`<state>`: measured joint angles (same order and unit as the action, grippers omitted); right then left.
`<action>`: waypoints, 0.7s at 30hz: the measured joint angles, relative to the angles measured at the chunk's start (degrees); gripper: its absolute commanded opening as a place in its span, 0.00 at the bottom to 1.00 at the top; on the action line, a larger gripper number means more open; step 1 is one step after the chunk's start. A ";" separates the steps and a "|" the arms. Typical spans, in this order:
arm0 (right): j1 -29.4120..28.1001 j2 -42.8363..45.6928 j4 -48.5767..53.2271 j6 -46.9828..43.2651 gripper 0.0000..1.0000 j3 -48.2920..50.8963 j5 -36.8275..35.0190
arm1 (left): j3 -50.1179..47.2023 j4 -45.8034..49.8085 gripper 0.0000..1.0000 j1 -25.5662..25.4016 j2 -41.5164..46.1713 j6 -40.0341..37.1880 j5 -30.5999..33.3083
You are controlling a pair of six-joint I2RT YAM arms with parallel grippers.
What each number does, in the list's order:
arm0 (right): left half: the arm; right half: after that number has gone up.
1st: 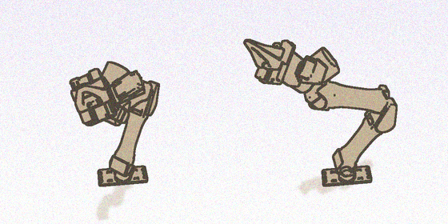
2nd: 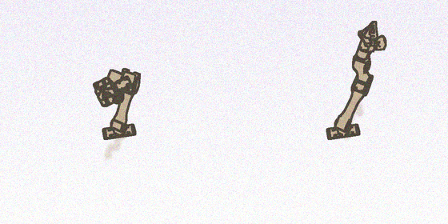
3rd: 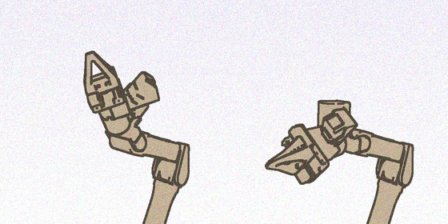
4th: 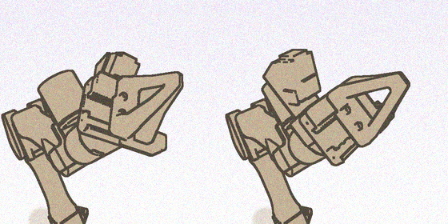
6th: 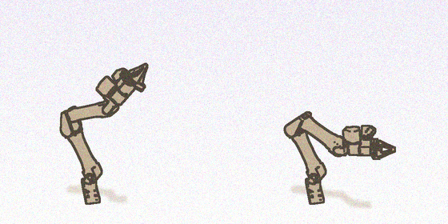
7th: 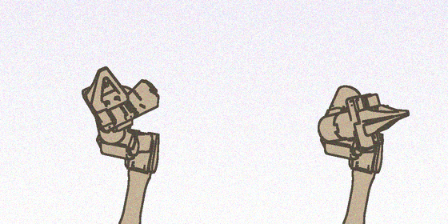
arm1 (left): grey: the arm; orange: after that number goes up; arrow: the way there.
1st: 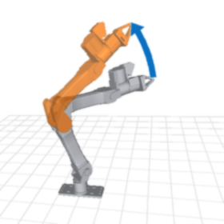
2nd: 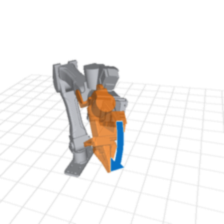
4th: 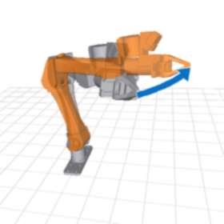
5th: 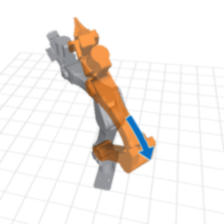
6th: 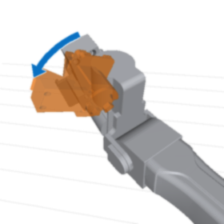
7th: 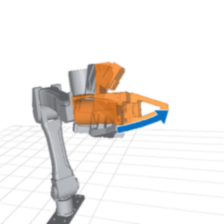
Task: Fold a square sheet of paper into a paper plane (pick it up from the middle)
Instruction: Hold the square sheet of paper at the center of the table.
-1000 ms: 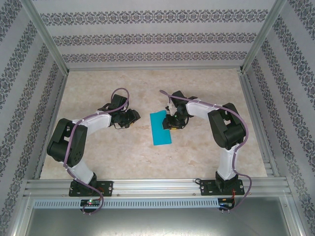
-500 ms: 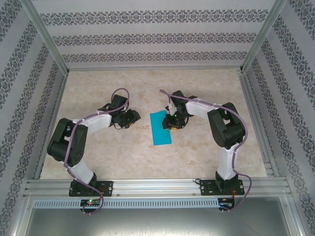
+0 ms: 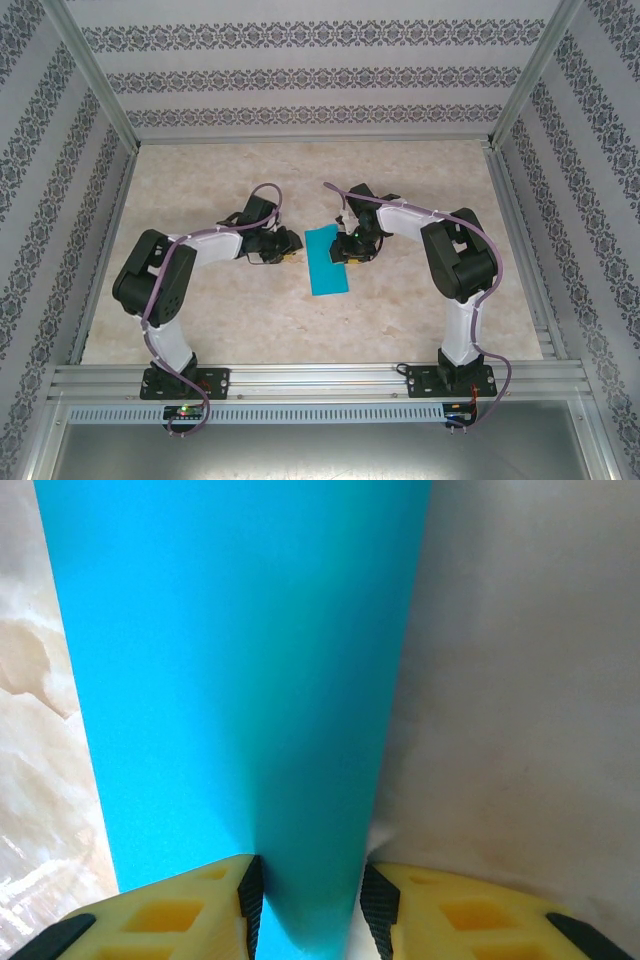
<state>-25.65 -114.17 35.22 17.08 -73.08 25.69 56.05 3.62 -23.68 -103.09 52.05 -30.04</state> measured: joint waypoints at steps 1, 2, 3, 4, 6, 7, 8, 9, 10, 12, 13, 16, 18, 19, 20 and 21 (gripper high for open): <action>-0.02 -0.04 0.04 -0.13 0.39 -0.07 -0.04 | 0.81 -0.26 0.26 -0.52 -0.83 0.09 -0.37; -0.11 -0.04 0.11 -0.22 0.39 -0.09 -0.09 | 1.62 -0.48 0.25 -1.05 -1.68 0.22 -0.79; -0.11 -0.07 0.20 -0.37 0.39 -0.20 -0.11 | 2.40 -0.70 0.24 -1.49 -2.58 0.31 -1.22; -0.11 -0.11 0.24 -0.44 0.39 -0.24 -0.13 | 3.10 -0.90 0.23 -1.88 -3.34 0.44 -1.49; -0.11 -0.17 0.39 -0.59 0.39 -0.33 -0.15 | 4.72 -1.14 0.19 -2.58 -5.03 0.59 -2.14; -0.11 -0.17 0.39 -0.59 0.39 -0.33 -0.13 | 5.42 -1.20 0.18 -2.86 -5.75 0.66 -2.45; -0.11 -0.17 0.39 -0.59 0.39 -0.33 -0.13 | 6.23 -1.31 0.16 -3.10 -6.64 0.68 -2.69; -0.11 -0.17 0.39 -0.59 0.39 -0.33 -0.13 | 6.86 -1.33 0.15 -3.37 -7.41 0.68 -2.80; -0.11 -0.17 0.39 -0.59 0.39 -0.33 -0.13 | 7.32 -1.29 0.13 -3.58 -8.00 0.68 -2.86; -0.11 -0.17 0.39 -0.59 0.39 -0.33 -0.13 | 8.02 -1.25 0.10 -3.91 -9.05 0.66 -2.97; -0.11 -0.17 0.39 -0.59 0.39 -0.33 -0.13 | 8.26 -1.25 0.09 -4.02 -9.49 0.66 -2.99; -0.11 -0.17 0.39 -0.59 0.39 -0.33 -0.15 | 8.68 -1.01 0.05 -4.13 -10.45 0.63 -2.97; -0.11 -0.17 0.39 -0.59 0.39 -0.33 -0.15 | 8.85 -0.70 0.02 -4.11 -10.71 0.66 -2.95; -0.11 -0.17 0.39 -0.59 0.39 -0.33 -0.15 | 9.03 -0.33 0.00 -4.13 -10.71 0.66 -2.93; -0.11 -0.17 0.39 -0.59 0.39 -0.33 -0.15 | 9.14 0.02 0.00 -4.13 -10.78 0.63 -2.93; -0.11 -0.15 0.39 -0.59 0.39 -0.33 -0.15 | 9.25 0.39 0.00 -4.13 -10.78 0.59 -2.86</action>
<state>-25.76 -114.32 35.62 16.49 -73.41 25.54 65.30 4.01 -27.81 -113.86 52.64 -32.91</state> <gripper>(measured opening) 0.393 0.068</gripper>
